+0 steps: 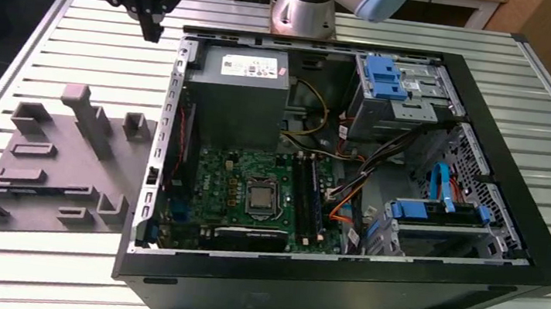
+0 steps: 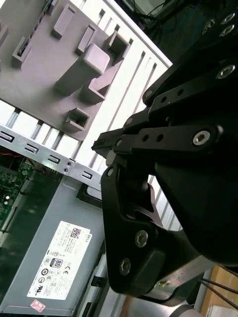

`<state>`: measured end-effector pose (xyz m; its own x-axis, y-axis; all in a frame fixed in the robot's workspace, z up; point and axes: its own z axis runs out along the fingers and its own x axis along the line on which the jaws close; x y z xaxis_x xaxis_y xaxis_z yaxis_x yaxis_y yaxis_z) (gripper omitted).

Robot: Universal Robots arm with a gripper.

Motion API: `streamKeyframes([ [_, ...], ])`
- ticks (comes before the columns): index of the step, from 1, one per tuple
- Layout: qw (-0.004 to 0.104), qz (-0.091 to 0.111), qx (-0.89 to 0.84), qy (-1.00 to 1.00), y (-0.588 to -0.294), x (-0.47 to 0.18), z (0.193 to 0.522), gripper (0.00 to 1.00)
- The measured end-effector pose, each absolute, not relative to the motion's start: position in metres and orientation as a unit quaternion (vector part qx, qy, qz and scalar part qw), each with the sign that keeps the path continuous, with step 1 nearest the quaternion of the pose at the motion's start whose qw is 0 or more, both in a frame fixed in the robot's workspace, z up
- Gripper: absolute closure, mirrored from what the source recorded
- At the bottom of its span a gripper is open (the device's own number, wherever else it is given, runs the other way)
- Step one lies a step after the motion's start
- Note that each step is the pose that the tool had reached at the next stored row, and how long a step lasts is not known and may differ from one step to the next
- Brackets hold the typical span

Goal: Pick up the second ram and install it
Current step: 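Reach for the second ram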

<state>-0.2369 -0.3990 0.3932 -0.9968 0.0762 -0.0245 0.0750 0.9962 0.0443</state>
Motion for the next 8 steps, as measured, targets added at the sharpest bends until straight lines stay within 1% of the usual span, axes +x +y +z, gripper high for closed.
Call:
streamKeyframes([
  [8,0.013,0.022,0.038,0.999,-0.3996,-0.2445,0.3928,0.89],
])
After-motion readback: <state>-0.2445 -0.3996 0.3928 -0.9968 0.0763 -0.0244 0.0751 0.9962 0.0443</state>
